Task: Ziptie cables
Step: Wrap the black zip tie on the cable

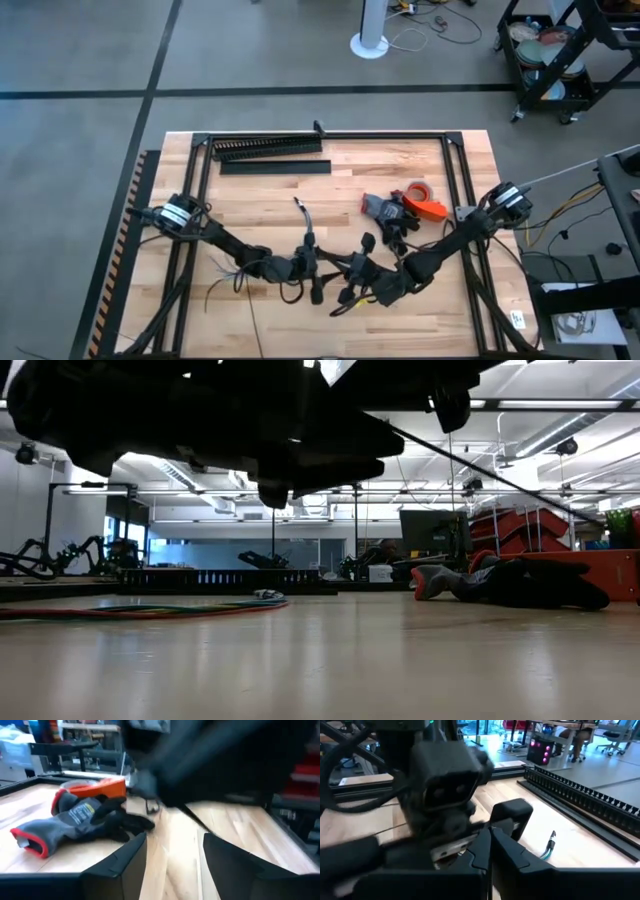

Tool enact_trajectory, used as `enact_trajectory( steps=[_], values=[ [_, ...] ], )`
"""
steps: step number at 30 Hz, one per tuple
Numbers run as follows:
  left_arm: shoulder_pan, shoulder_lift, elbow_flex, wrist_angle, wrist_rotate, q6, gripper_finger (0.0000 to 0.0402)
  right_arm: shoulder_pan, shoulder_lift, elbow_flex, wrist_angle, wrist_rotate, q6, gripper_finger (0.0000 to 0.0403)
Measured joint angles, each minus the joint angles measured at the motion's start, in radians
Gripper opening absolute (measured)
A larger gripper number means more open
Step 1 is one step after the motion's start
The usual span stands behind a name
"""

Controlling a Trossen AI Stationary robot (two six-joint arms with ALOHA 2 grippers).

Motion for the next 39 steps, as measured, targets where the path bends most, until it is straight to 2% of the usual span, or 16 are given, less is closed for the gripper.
enact_trajectory(
  steps=[5,10,15,20,31,39],
  values=[
    [0.006,0.015,-0.017,0.14,0.03,-0.06,0.0159,-0.001,0.0,0.0,-0.001,0.001,-0.002,0.0],
    [0.005,0.055,-0.006,0.153,0.043,-0.16,0.0141,-0.002,0.0,0.0,0.008,0.013,-0.019,0.0],
    [0.006,0.102,0.006,0.192,0.051,-0.195,0.0132,-0.004,0.0,0.0,0.014,0.016,-0.019,0.0],
    [0.005,0.111,0.023,0.234,0.102,-0.188,0.0126,-0.011,0.0,0.0,0.016,0.017,-0.019,0.0],
    [0.021,0.11,0.038,0.229,0.049,-0.164,0.0114,-0.018,0.0,0.0,0.016,0.008,-0.011,0.0],
    [0.03,0.109,0.032,0.211,0.049,-0.13,0.0127,-0.018,0.0,0.0,0.015,-0.024,-0.003,0.0]
  ],
)
